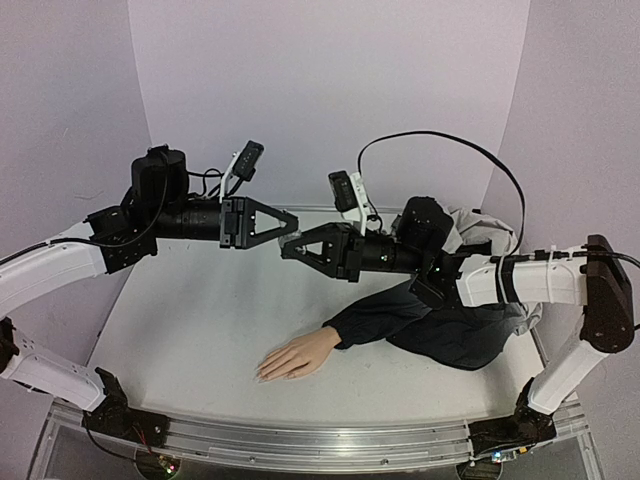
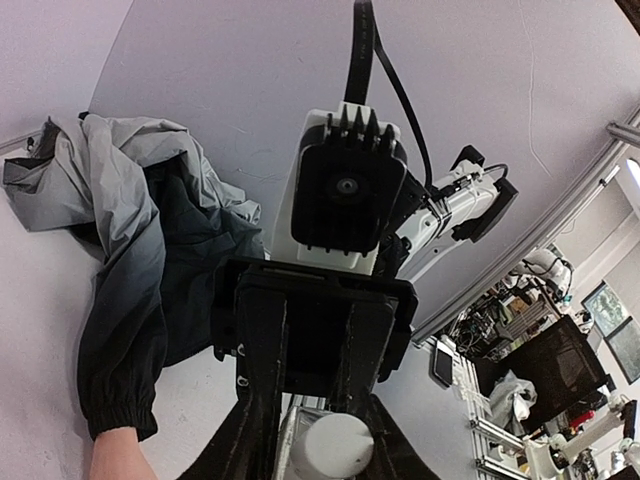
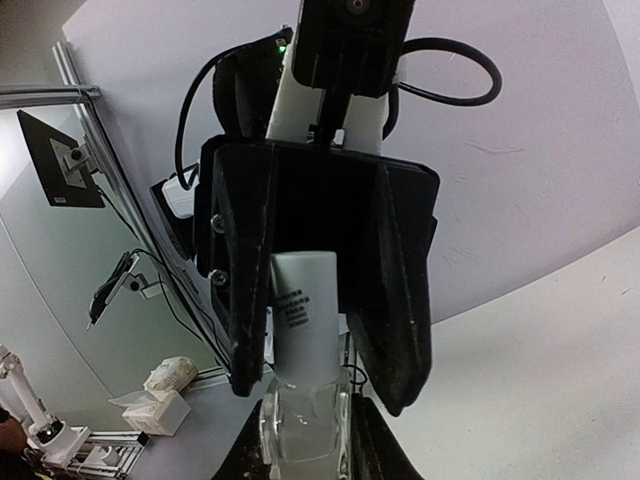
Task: Paint the nails
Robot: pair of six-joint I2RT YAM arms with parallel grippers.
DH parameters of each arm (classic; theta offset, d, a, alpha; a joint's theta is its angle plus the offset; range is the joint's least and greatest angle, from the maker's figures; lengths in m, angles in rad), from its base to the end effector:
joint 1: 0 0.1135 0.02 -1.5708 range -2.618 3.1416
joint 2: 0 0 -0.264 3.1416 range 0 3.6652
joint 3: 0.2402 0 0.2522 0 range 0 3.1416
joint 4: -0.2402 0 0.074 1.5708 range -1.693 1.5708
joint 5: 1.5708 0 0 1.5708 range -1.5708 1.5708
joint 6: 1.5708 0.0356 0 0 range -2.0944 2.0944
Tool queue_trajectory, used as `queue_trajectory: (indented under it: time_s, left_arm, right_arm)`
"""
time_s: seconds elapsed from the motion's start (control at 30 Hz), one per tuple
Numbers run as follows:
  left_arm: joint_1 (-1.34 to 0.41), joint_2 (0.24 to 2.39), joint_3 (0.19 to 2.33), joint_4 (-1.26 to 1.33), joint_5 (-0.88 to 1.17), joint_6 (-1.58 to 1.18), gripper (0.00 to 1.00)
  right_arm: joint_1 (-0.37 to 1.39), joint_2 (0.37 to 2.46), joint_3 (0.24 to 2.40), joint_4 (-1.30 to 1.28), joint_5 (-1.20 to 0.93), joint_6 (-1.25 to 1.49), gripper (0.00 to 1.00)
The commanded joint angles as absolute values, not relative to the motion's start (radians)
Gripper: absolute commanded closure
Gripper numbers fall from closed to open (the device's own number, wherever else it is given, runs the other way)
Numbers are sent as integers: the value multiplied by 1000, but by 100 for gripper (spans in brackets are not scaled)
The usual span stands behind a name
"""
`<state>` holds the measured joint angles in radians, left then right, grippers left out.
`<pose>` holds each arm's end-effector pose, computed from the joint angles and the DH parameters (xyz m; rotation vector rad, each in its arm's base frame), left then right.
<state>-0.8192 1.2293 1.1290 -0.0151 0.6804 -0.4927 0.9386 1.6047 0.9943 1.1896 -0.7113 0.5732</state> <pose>0.1764 -0.2216 0.3857 0.8657 1.7098 -1.5057 0.1872 0.2949 0.3414 -0.9298 0.9315 1.6693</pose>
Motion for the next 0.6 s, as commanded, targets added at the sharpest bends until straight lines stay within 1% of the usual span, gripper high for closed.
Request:
queue_trajectory:
  time_s: [0.0, 0.03, 0.13, 0.23, 0.27, 0.3, 0.37, 0.4, 0.43, 0.47, 0.53, 0.57]
  left_arm:
    - [-818, 1229, 1161, 40, 675, -474, 73]
    - [-818, 1227, 1161, 41, 673, -473, 78]
    - [-818, 1225, 1155, 40, 650, -470, 87]
    - [-818, 1223, 1141, 31, 594, -473, 99]
    - [-818, 1223, 1135, 23, 540, -480, 100]
    - [-818, 1223, 1127, 10, 483, -496, 100]
    - [-818, 1237, 1117, -42, 367, -541, 100]
    - [-819, 1254, 1123, -76, 325, -562, 100]
    - [-819, 1277, 1134, -110, 302, -575, 100]
    - [-821, 1297, 1149, -137, 291, -580, 100]
    - [-827, 1328, 1180, -191, 274, -583, 100]
    - [-830, 1334, 1196, -218, 255, -583, 100]
  right_arm:
    - [940, 1592, 1051, 1243, -702, 543, 100]
    - [940, 1589, 1053, 1222, -690, 529, 100]
    - [940, 1573, 1069, 1110, -614, 456, 100]
    - [943, 1551, 1081, 974, -451, 370, 100]
    - [955, 1539, 1084, 922, -341, 336, 100]
    - [999, 1528, 1088, 857, -112, 284, 100]
    - [1132, 1552, 1110, 775, 527, 162, 100]
    - [1175, 1595, 1136, 756, 806, 122, 100]
    - [1200, 1640, 1164, 747, 988, 92, 100]
    - [1216, 1681, 1195, 744, 1125, 44, 100]
    - [1240, 1739, 1264, 740, 1122, -30, 100]
    - [1247, 1755, 1283, 741, 1053, -65, 100]
